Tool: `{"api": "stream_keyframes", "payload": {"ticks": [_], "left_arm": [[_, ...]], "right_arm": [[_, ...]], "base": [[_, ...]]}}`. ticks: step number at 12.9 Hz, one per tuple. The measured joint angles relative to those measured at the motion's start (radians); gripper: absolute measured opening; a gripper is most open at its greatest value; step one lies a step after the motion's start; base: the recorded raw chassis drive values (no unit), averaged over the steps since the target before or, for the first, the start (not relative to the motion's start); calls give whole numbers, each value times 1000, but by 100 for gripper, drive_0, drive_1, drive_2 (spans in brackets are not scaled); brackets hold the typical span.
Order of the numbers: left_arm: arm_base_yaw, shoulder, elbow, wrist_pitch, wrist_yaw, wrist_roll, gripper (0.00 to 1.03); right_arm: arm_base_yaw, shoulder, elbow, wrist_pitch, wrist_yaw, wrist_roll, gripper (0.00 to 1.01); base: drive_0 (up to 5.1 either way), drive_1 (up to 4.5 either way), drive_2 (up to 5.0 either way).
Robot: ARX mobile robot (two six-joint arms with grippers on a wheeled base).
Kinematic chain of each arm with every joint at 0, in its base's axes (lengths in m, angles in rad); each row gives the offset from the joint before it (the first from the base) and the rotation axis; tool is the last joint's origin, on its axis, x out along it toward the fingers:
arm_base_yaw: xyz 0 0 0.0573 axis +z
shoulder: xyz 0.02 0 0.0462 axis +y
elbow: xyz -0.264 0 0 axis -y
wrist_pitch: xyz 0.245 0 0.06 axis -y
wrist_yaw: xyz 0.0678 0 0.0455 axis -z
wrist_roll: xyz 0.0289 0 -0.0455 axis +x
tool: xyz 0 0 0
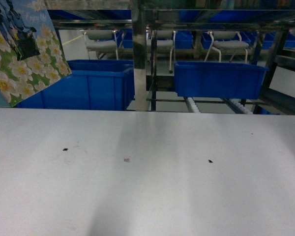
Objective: Move flower gift bag to table near conveyor
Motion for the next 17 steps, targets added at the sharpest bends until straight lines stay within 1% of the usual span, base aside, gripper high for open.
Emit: {"api": "stream_keyframes", "payload": {"ticks": [1,3,4,8,11,14,16,17], "left_arm": [[0,0,0,0,0,0,2],[0,0,0,0,0,0,2],[0,0,0,-1,0,0,2],[0,0,0,0,-1,0,2],[0,0,0,-1,-2,0,2],[0,0,0,0,-3,0,2],[0,0,0,0,-2,0,2],[0,0,0,0,-2,0,2]], "right_arm": [[0,0,0,1,0,0,2],[-3,1,0,0,-8,-6,2],[-11,1,-1,1,-33,-5,2],[-30,8,-16,29,-68,-6,2],[-44,26,-32,57,-97,-16,2],[-68,89,-56,124,-130,-31,2],[-144,294,-63,294,-188,-59,2],[-185,530,-56,460,-225,-85,2]], "base": [[-405,456,-38],[0,0,0],[0,0,0],[0,0,0],[0,0,0],[0,0,0],[0,0,0],[0,0,0]]}}
